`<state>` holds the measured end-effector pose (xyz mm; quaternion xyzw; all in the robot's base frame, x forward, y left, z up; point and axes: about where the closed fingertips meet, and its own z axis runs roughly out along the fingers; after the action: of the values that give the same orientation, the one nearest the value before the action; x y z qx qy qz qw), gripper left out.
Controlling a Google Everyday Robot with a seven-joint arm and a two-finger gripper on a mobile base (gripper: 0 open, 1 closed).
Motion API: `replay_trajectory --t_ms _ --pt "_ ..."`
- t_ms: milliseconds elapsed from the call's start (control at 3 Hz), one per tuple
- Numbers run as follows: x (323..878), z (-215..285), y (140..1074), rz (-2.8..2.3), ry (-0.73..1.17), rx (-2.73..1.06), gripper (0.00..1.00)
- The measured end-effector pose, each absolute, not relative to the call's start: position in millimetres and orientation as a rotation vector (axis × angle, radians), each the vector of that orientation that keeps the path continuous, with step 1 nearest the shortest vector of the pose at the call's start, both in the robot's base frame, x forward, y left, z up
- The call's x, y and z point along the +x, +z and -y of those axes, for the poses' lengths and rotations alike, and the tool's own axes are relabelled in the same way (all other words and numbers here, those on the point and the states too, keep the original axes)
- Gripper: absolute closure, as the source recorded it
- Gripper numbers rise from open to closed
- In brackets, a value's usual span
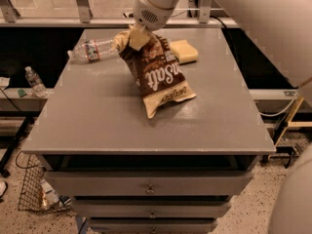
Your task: Move brown chip bag near water bottle
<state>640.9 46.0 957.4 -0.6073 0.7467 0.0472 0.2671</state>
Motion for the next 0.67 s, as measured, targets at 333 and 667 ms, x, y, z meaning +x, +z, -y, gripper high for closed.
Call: replay_trajectory --t_ms 333,667 --pt "655.2 -84.7 956.2 -1.945 0.152 -1.712 1.0" --pt "671.6 -105.2 949.3 -1.932 0.157 -1.736 1.0"
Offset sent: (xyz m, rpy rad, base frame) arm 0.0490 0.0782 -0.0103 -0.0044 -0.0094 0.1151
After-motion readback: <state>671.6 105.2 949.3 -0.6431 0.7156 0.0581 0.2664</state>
